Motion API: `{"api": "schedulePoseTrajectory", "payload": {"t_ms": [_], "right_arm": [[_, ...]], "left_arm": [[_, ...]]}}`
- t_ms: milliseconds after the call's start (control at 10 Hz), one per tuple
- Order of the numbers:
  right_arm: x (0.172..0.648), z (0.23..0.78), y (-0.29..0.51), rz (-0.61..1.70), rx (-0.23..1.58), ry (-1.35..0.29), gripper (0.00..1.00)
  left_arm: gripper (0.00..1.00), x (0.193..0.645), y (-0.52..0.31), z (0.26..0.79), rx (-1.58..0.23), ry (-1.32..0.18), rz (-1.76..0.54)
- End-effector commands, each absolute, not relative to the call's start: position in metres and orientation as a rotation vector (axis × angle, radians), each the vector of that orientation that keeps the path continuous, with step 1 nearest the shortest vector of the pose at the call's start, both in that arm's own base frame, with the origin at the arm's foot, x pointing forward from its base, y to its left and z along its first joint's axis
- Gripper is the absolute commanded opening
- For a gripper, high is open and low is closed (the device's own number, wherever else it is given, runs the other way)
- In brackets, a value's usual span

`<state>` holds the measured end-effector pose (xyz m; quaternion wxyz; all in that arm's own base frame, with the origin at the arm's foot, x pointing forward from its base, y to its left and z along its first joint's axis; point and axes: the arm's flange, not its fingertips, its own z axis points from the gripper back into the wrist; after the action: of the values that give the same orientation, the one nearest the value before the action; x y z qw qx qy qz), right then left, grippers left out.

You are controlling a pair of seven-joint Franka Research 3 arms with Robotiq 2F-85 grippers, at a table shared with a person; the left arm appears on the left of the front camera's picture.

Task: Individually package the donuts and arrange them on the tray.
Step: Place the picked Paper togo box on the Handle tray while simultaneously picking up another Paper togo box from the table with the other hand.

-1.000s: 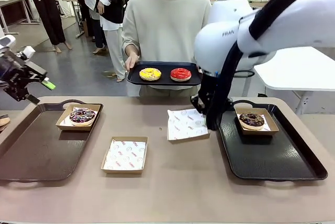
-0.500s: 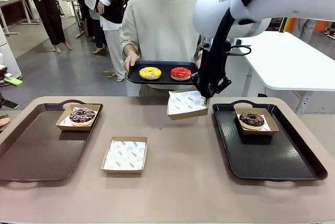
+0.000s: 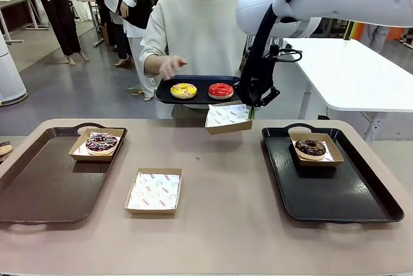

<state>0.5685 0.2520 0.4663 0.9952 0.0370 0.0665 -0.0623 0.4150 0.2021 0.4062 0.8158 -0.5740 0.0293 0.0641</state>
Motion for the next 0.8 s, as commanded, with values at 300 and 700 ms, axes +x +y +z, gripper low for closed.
{"api": "schedulePoseTrajectory", "payload": {"t_ms": [300, 700], "right_arm": [[0.586, 0.463, 0.26, -0.057, 0.063, 0.14, 0.02], [0.585, 0.459, 0.255, -0.036, 0.075, 0.142, 0.02]], "left_arm": [[1.0, 0.389, 0.212, 0.404, -1.309, 0.033, 0.322], [1.0, 0.389, 0.219, 0.398, -1.297, 0.053, 0.319]]}}
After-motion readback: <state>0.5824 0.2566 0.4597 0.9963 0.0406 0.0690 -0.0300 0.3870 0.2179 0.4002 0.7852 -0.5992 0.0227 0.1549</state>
